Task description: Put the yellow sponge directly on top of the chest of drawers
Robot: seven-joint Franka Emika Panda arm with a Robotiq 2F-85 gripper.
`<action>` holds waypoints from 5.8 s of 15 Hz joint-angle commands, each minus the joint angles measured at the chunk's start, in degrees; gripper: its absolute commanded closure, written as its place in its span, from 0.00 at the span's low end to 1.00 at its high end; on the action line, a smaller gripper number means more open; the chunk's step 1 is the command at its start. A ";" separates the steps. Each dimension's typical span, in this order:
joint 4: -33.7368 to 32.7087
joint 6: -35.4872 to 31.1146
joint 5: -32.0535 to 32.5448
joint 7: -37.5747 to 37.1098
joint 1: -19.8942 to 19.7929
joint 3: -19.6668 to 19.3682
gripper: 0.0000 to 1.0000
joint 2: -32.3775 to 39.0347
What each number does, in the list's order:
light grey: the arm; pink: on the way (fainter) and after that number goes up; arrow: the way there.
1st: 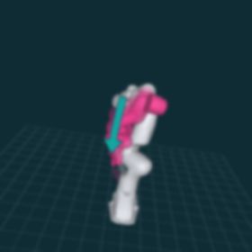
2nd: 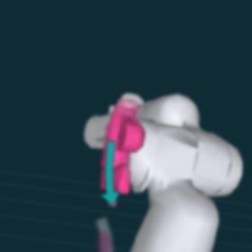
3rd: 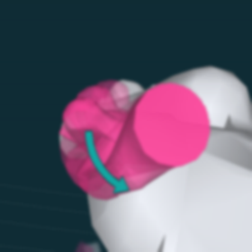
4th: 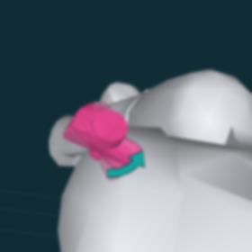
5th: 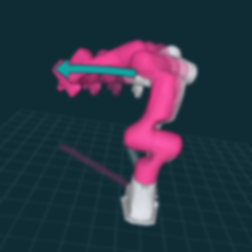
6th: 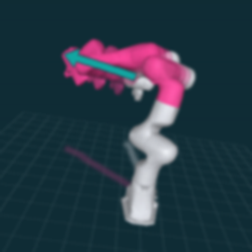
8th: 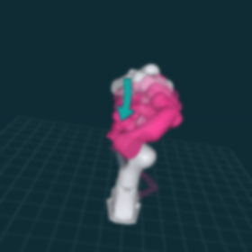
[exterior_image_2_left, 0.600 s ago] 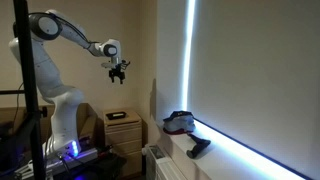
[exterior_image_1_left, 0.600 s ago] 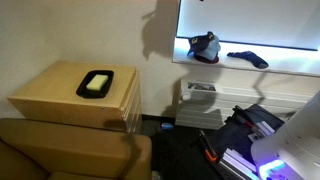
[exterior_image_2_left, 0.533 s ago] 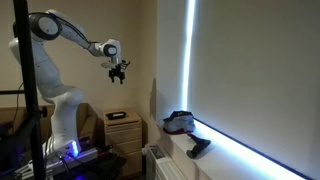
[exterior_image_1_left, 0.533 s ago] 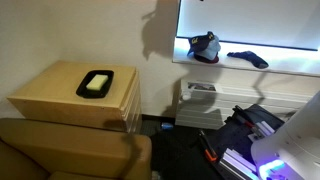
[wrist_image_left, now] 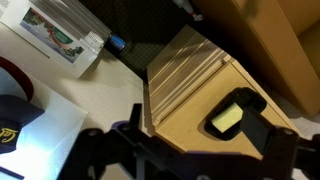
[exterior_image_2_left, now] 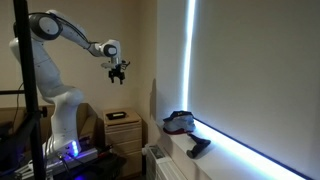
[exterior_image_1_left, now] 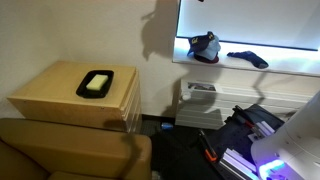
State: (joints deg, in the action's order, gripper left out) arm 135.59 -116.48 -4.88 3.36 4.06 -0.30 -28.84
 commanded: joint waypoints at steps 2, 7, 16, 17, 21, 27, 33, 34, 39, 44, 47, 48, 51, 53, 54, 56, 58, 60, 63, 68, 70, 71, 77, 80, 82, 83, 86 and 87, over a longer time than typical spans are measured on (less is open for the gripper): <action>-4.56 1.28 -0.16 0.92 2.17 3.02 0.00 14.70; -14.96 1.03 1.94 -6.03 5.28 9.01 0.00 33.03; -25.15 -0.63 5.68 -15.67 9.51 9.42 0.00 47.10; -26.39 -0.97 5.34 -19.09 9.90 9.34 0.00 49.30; -34.29 -7.15 0.23 -32.78 12.51 9.11 0.00 59.07; -41.05 -10.61 -0.93 -41.56 15.00 7.33 0.00 64.21; -46.59 -14.11 -0.36 -53.11 17.45 4.11 0.00 71.54; -48.09 -15.33 -1.73 -55.43 17.36 4.37 0.00 73.35; -54.84 -27.81 -1.98 -67.87 19.67 2.64 0.00 80.72; -56.90 -31.74 0.68 -73.04 21.72 -0.02 0.00 82.55; -58.93 -31.77 1.19 -74.02 22.50 -0.86 0.00 84.59; -59.96 -31.58 0.43 -74.17 21.95 -0.29 0.00 85.89; -61.68 -33.52 -0.61 -74.42 21.36 0.53 0.00 88.77; -63.07 -34.70 -0.68 -74.63 21.40 0.33 0.00 90.63; -64.05 -35.49 -0.95 -74.59 21.26 0.58 0.00 91.63; -65.61 -36.16 -1.20 -74.48 21.12 0.73 0.00 92.90; -67.20 -35.52 -1.05 -74.69 21.22 0.51 0.00 94.03; -68.55 -33.94 -0.94 -75.14 21.32 0.22 0.25 95.10; -69.90 -32.01 -1.07 -74.95 20.94 0.63 0.39 95.79; -71.59 -28.10 -0.68 -75.63 20.81 0.25 0.74 95.48; -72.34 -26.65 -0.48 -75.81 20.73 0.11 0.86 95.01; -72.91 -26.01 -0.51 -75.77 20.58 0.23 0.92 94.68; -71.42 -26.08 -0.59 -75.75 20.30 -0.73 1.00 89.61; -68.48 -27.02 -0.69 -76.97 19.65 -2.06 0.99 85.25; -66.25 -26.96 -0.23 -80.64 19.61 -4.92 0.98 82.42; -64.44 -26.95 -0.04 -82.94 19.71 -6.74 0.98 81.22; -57.86 -24.30 1.89 -88.63 18.58 -9.70 0.98 77.23; -55.73 -23.51 1.97 -89.70 17.89 -9.94 0.98 76.71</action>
State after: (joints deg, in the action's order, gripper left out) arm 70.15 -141.73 -4.60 -82.26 23.31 -9.75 53.25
